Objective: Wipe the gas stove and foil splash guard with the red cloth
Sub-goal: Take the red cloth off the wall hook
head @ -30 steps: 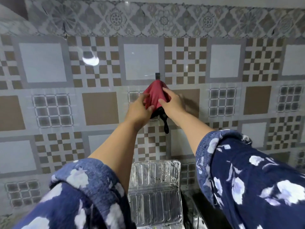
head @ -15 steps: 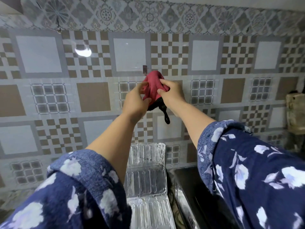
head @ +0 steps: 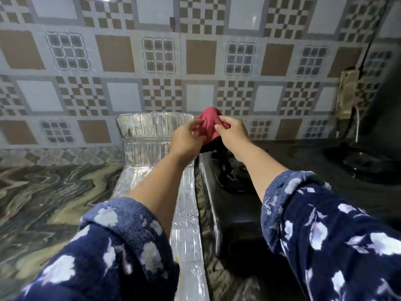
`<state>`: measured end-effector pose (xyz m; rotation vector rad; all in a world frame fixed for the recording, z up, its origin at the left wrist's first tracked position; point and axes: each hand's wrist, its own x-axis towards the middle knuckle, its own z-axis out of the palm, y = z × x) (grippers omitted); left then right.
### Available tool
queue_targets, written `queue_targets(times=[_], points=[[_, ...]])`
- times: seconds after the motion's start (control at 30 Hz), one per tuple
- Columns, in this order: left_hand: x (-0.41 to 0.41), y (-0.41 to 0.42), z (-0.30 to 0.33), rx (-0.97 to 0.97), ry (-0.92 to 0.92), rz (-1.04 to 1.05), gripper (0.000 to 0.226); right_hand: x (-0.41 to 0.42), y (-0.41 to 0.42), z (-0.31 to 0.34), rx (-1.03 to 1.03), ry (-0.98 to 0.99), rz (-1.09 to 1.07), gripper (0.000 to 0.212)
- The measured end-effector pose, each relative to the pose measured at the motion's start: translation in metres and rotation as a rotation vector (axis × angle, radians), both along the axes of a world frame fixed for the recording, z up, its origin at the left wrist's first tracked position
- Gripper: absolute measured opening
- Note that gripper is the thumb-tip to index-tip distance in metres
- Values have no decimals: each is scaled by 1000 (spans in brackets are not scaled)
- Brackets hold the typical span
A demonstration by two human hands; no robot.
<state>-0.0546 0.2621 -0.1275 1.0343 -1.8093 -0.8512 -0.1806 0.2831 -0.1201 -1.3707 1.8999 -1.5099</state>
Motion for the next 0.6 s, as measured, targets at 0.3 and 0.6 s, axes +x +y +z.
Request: queue_targets(times=[0.3, 0.6], points=[[-4, 91, -67, 153, -87, -49, 46, -16, 87, -58, 293, 78, 23, 36], [9, 101, -106, -31, -679, -151, 63, -29, 125, -87, 508, 648, -81, 42]])
